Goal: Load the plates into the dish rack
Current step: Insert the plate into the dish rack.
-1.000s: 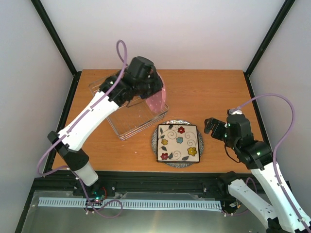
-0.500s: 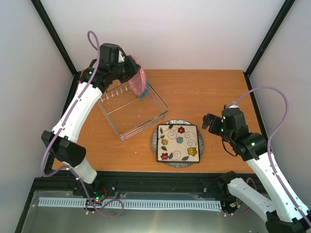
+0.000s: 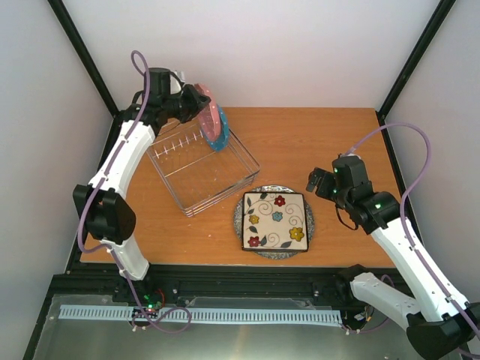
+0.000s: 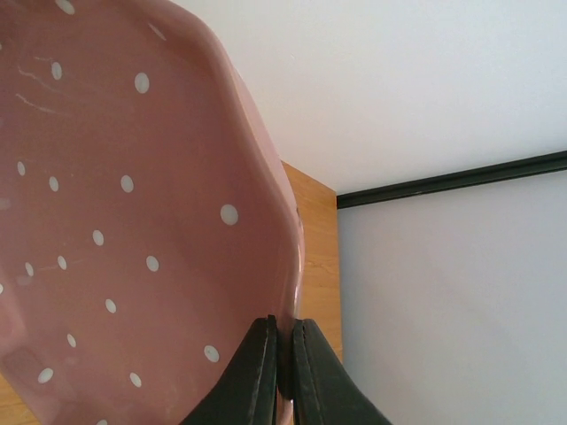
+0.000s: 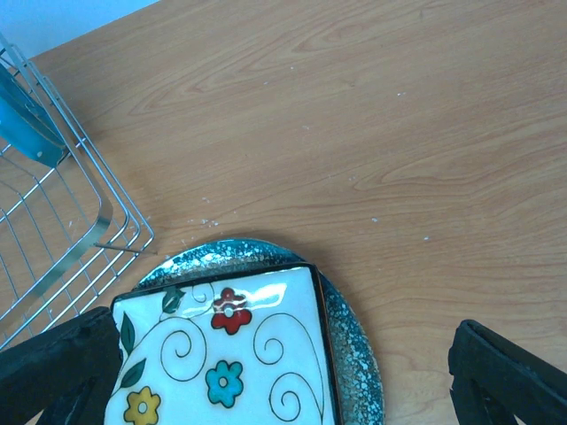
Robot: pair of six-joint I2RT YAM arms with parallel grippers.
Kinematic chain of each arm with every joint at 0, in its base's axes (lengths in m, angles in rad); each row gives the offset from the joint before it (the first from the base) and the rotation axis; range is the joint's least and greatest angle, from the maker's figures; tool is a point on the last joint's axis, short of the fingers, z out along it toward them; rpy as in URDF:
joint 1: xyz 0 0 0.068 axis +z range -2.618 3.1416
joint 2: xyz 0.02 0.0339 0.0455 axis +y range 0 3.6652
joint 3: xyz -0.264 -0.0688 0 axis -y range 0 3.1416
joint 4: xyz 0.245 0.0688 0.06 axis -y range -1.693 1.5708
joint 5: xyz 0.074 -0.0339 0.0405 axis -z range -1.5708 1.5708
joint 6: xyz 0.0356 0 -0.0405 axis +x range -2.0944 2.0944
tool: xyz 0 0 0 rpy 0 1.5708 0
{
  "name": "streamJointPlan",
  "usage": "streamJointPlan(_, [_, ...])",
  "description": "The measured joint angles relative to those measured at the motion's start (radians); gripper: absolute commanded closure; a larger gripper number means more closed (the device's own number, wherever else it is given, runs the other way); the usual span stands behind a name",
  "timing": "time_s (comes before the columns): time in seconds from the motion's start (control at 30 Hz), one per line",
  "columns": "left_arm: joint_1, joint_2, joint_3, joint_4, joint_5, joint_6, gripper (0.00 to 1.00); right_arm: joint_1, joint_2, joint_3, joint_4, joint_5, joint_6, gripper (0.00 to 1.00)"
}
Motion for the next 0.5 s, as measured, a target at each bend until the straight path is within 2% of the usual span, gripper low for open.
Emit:
streamJointPlan(0.23, [0.029,0.056,0.000,0.047,0.051,0.019,0.99,0.000,0.045,0.010,0.030,0.006,0.000,0.00])
streamJointPlan(0.5, [0.043,0.079,-0.019,0.100,0.048,0.018,0.99,0.000,0.078,0.023,0.040,0.011,0.000,0.00])
